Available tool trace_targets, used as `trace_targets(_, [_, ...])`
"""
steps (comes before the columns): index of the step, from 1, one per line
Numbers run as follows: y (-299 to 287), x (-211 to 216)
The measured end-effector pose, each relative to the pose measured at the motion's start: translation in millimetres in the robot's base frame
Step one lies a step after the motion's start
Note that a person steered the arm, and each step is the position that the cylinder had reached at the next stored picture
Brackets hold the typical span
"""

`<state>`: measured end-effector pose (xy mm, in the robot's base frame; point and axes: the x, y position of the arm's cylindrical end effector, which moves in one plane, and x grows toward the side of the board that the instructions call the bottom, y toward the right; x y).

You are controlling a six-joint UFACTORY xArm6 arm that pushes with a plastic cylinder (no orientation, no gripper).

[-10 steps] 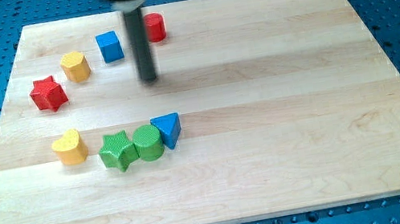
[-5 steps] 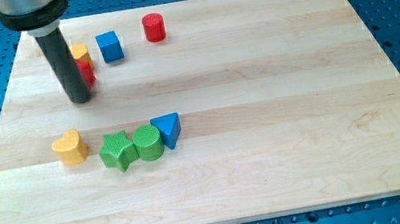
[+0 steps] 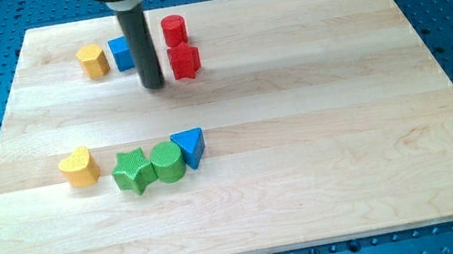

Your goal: Push the red star at the bottom of the red circle

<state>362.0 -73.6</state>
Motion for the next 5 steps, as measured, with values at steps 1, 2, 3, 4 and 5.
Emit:
trace_targets(1, [56,6])
trace_targets(2, [66,-18])
trace_targets(3, [53,-21])
trace_targets(4, [38,-20])
trace_targets(5, [37,-16])
